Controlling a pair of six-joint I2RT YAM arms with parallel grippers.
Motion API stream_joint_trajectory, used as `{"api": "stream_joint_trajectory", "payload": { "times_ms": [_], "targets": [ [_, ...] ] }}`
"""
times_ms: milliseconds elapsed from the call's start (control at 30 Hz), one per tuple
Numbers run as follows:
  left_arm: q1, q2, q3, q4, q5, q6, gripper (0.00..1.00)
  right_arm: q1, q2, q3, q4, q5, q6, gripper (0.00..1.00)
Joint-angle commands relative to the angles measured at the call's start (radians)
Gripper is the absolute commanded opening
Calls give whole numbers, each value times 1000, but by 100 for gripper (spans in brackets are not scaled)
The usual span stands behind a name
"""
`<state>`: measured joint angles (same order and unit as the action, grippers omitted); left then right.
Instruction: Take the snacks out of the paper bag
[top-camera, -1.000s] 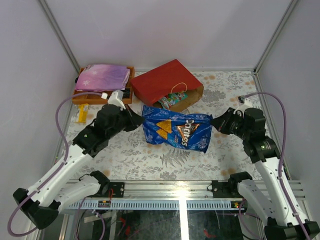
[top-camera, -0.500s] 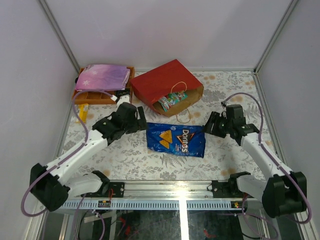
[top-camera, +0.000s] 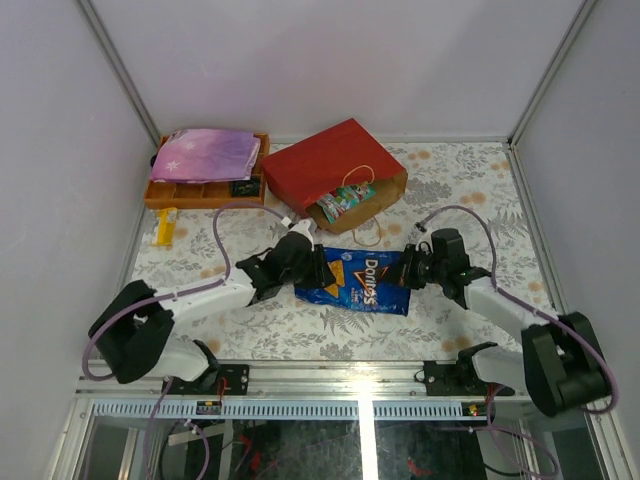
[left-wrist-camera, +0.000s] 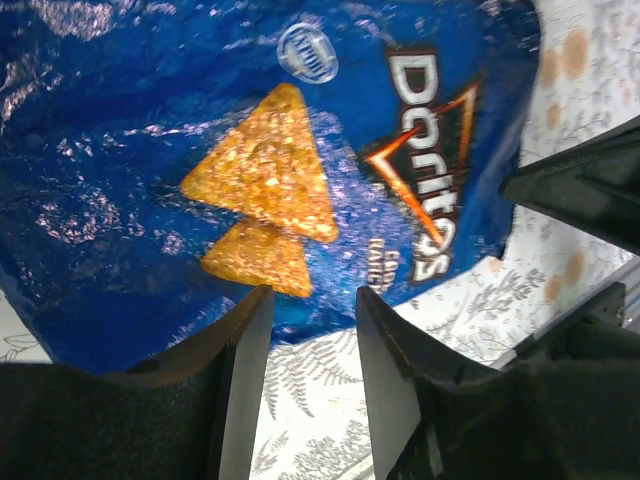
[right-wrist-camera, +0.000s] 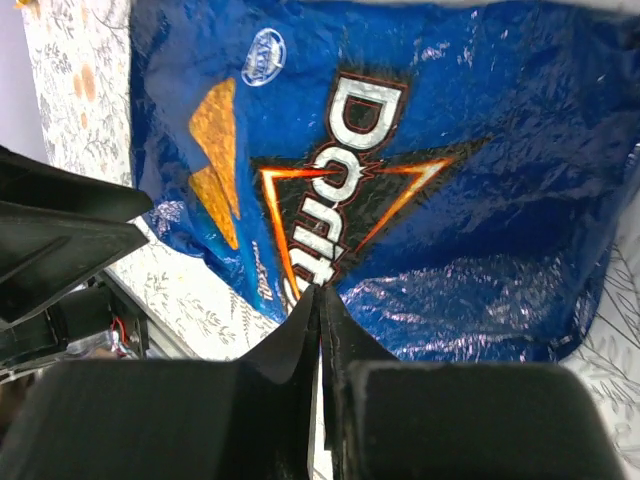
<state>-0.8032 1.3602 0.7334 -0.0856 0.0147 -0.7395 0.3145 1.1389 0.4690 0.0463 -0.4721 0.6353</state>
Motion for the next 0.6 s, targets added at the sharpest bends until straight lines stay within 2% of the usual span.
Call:
{"api": "stream_joint_trajectory", "payload": {
  "times_ms": [0,100,200,333,500,567],
  "targets": [
    [59,69,-68,238,75,-15,38,8,135,-10,283,-151,56,0],
    [132,144,-124,296,132,-40,38,6,233,-31,379,-192,89,0],
    [163,169,-149,259,124,-40,41,4,298,-67,453,-188,120,0],
    [170,90,-158,176,64,-16,42,-20,355,-101,472,-146,126,0],
    [226,-17,-176,33,-21,11,44,-104,440,-131,532,-189,150,0],
    [260,-74,-188,-30,-47,19,51,-129,453,-135,529,-198,144,0]
  ]
}}
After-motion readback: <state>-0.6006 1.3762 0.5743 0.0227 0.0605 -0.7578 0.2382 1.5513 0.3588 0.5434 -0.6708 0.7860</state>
